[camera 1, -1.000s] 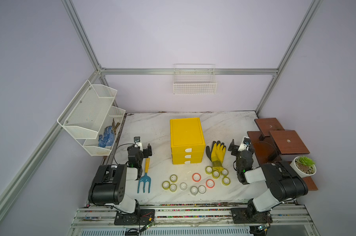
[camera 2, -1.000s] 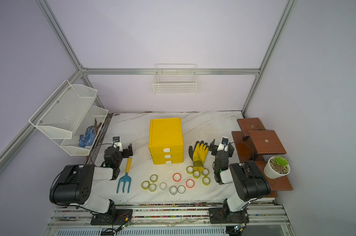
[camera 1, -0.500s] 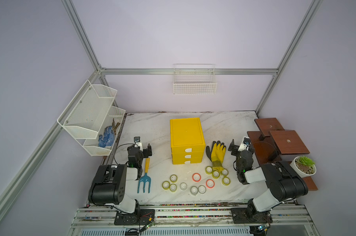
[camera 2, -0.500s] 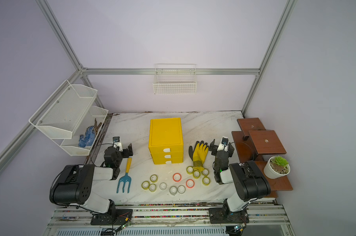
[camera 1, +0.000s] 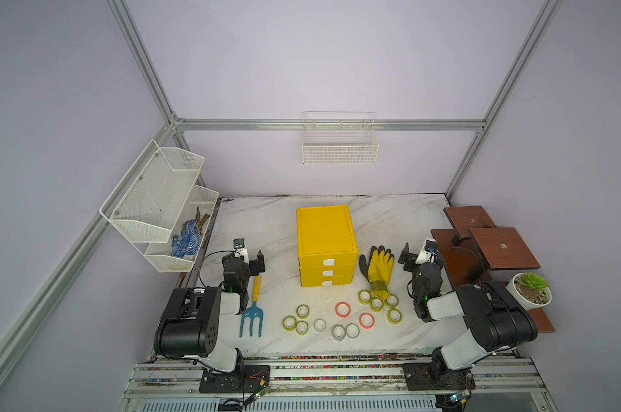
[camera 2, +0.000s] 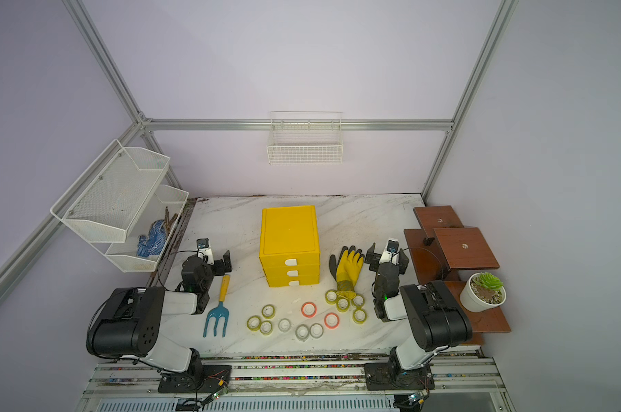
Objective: Place the transparent tape into the drawer according to color
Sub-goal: Move the storage box to the center of the board.
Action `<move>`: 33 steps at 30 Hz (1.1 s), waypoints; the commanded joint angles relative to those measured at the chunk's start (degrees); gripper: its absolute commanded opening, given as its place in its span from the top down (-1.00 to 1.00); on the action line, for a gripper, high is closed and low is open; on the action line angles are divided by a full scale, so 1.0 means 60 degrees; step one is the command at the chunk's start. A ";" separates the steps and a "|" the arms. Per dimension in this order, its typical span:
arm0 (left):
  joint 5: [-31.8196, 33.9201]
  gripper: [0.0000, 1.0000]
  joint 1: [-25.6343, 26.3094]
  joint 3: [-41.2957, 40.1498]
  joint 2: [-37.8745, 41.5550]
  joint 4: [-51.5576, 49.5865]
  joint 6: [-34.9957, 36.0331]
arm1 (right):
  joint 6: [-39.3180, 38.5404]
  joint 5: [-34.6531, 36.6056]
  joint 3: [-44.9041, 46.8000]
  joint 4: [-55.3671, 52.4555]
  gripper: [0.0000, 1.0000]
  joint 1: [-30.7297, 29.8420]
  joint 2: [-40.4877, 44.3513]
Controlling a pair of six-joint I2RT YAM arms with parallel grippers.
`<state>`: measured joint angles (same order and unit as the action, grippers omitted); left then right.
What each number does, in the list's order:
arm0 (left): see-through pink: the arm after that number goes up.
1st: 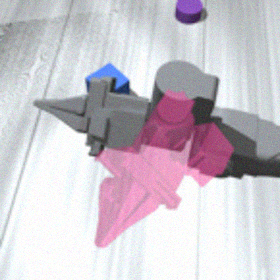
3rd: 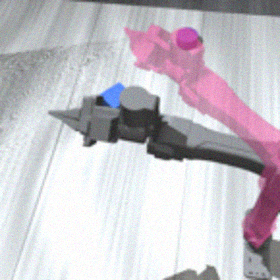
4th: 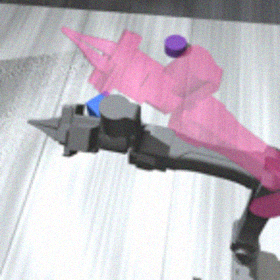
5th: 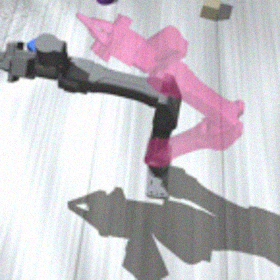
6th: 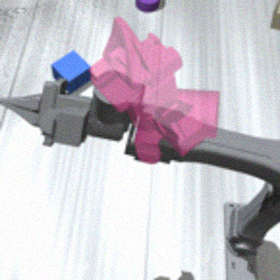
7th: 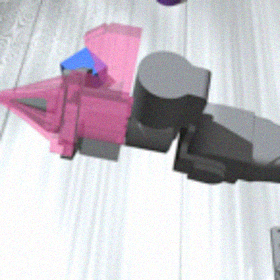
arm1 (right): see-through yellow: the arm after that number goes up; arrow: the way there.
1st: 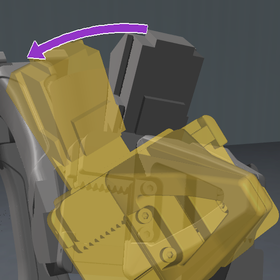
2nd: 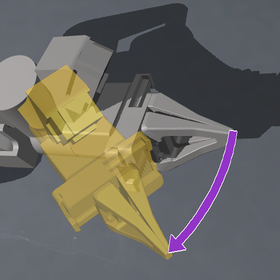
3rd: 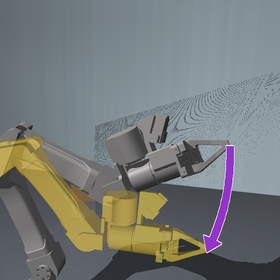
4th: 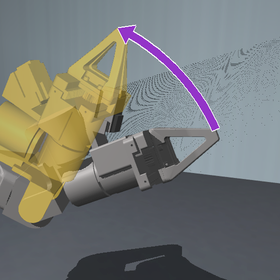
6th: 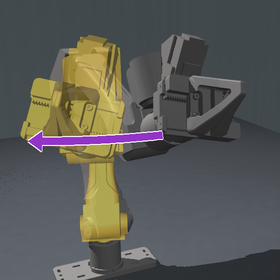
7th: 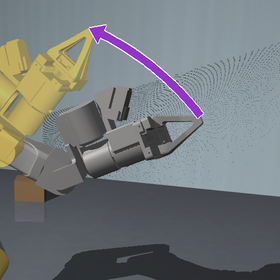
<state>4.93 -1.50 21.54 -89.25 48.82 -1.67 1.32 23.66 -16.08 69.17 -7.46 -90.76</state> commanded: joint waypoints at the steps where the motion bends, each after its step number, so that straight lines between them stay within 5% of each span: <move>1: 0.0071 -1.00 -0.0073 0.0150 0.0051 0.0397 0.0103 | 0.0177 -0.0326 -0.0076 -0.0186 -1.00 0.0159 0.0062; 3: 0.0240 -1.00 -0.0073 0.0090 0.0178 0.0615 0.0109 | 0.0146 0.0082 0.0013 -0.0019 -1.00 0.0043 0.0209; 7: 0.0951 -1.00 -0.0087 0.1401 0.1125 -0.2606 -0.0295 | 0.0175 -0.0094 -0.0134 -0.1287 -1.00 0.0013 0.0998; 11: 0.0712 -1.00 -0.0087 0.2687 0.1246 -0.4338 -0.0425 | 0.0180 0.0201 0.0099 -0.0185 -1.00 0.0014 0.0651; 17: -0.0287 -1.00 -0.0116 0.3543 0.1311 -0.4470 -0.1153 | 0.0456 0.0116 -0.0386 -0.1283 -1.00 0.0280 0.0869; 20: -0.0938 -1.00 -0.0117 0.4069 0.1150 -0.4470 -0.1671 | 0.0669 0.0495 -0.0969 -0.3400 -1.00 0.0262 0.1907; 24: -0.0814 -1.00 -0.0117 0.4771 0.1052 -0.4850 -0.3193 | 0.0962 0.0845 -0.1548 -0.4907 -1.00 0.0214 0.2270; 29: 0.1876 -1.00 -0.0227 0.4940 0.1984 -0.7132 -0.7506 | 0.2135 0.1518 -0.0906 -0.3843 -1.00 0.0178 0.3164; 33: 0.0122 -1.00 -0.0646 0.4606 0.2024 -0.6221 -0.7735 | 0.4925 0.1994 -0.1268 -0.5540 -1.00 0.0245 0.3466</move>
<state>8.67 -3.73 49.34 -78.39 11.05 -39.38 17.30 31.70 -22.26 43.48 -6.13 -71.44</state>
